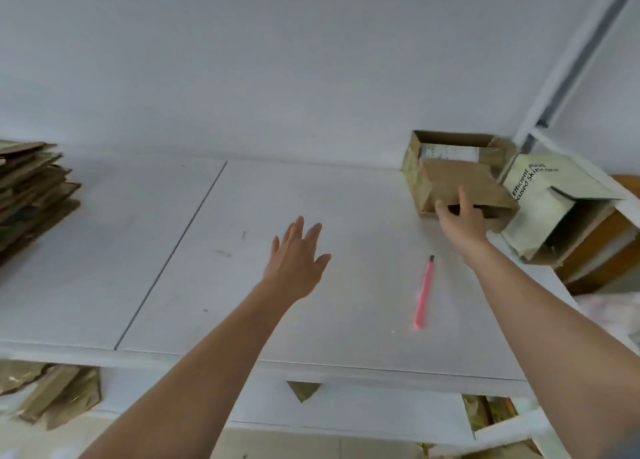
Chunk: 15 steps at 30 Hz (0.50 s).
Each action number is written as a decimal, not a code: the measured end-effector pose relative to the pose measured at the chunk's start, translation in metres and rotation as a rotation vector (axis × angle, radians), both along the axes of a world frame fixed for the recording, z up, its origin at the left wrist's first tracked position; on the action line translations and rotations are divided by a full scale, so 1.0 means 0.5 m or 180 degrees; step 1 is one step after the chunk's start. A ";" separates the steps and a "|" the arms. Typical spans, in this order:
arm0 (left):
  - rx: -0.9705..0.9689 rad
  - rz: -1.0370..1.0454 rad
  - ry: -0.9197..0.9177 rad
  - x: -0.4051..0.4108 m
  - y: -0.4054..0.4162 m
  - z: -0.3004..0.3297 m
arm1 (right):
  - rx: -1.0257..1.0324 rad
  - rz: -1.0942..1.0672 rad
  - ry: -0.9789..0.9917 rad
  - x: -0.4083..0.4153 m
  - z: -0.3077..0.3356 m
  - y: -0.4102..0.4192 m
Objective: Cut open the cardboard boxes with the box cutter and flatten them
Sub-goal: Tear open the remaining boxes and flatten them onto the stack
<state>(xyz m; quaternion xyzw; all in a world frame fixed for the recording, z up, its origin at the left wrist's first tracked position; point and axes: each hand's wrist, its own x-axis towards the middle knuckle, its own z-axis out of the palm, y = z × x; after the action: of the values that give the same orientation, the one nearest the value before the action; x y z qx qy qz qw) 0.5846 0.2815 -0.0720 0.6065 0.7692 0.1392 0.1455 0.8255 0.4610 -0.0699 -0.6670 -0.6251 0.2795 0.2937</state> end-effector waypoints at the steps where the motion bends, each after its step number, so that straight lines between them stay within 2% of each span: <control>1: -0.0009 0.0038 0.0000 -0.003 -0.001 -0.009 | -0.0037 -0.0017 0.0364 0.000 -0.003 0.010; 3: -0.0058 0.0152 -0.0044 -0.008 -0.008 -0.020 | -0.0058 0.0004 0.0990 -0.002 -0.005 0.011; 7: -0.0133 0.0435 -0.0211 -0.025 -0.030 -0.003 | 0.0196 0.0112 0.1792 -0.041 0.026 -0.047; 10: -0.0010 0.0844 -0.0932 -0.039 -0.047 0.033 | 0.0151 0.0325 0.2194 -0.081 0.059 -0.124; 13: 0.0308 0.1592 -0.1905 -0.063 -0.079 0.077 | -0.0488 0.0660 0.2635 -0.120 0.099 -0.205; 15: 0.0354 0.1924 -0.2473 -0.082 -0.114 0.097 | -0.1368 0.0841 0.3209 -0.139 0.113 -0.249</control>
<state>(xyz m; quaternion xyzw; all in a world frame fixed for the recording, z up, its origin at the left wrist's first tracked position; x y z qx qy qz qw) 0.5438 0.2244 -0.0234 0.2665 0.7910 0.4318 0.3420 0.7558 0.3365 -0.0134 -0.4119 -0.4147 0.7190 0.3761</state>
